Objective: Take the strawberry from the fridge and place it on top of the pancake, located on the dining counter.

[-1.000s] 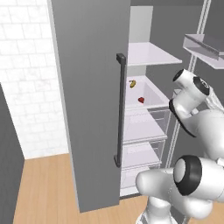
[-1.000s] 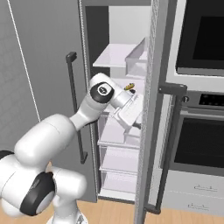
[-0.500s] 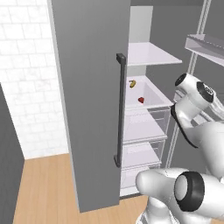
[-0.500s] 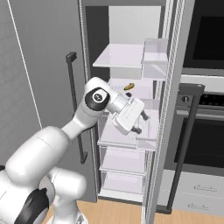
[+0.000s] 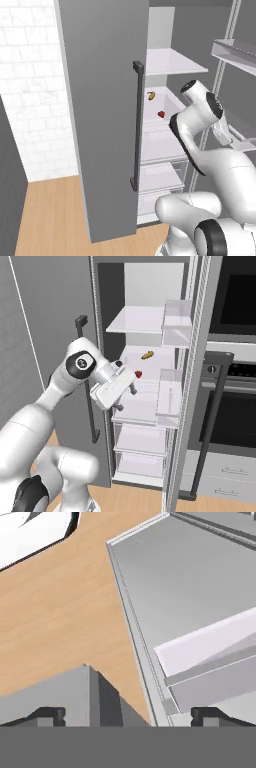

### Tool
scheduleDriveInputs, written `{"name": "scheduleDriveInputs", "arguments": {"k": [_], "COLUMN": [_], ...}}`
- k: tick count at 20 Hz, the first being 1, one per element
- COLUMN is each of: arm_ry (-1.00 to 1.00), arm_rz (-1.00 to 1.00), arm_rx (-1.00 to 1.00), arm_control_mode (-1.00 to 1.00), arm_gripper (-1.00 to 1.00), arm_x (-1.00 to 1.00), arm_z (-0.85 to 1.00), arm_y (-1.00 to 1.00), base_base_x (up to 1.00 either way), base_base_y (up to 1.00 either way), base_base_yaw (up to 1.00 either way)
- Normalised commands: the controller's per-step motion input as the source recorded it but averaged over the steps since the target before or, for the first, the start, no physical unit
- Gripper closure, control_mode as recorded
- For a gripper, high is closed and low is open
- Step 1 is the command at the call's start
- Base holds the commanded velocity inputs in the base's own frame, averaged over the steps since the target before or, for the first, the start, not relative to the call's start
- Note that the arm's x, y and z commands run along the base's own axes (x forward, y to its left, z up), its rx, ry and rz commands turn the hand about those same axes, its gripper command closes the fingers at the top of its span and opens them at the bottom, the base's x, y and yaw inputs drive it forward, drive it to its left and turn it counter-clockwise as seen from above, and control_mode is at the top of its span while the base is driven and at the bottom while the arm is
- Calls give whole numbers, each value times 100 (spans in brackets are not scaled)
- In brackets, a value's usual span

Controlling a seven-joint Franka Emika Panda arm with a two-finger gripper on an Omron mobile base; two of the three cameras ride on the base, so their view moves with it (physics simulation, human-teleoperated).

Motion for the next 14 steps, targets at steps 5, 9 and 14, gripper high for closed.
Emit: {"name": "scheduleDriveInputs", "arguments": {"k": [5,9,14], "arm_ry": [-16,-25,-35], "arm_rz": [-35,-47,-53], "arm_rx": [44,41,27], "arm_control_mode": [-100,-100,-100], "arm_gripper": [-100,-100,-100], "arm_x": [35,43,32], "arm_z": [-37,-50,-51], "arm_y": [93,70,69], "base_base_x": [0,0,0], "base_base_y": [0,0,0], "base_base_yaw": [0,0,0]}}
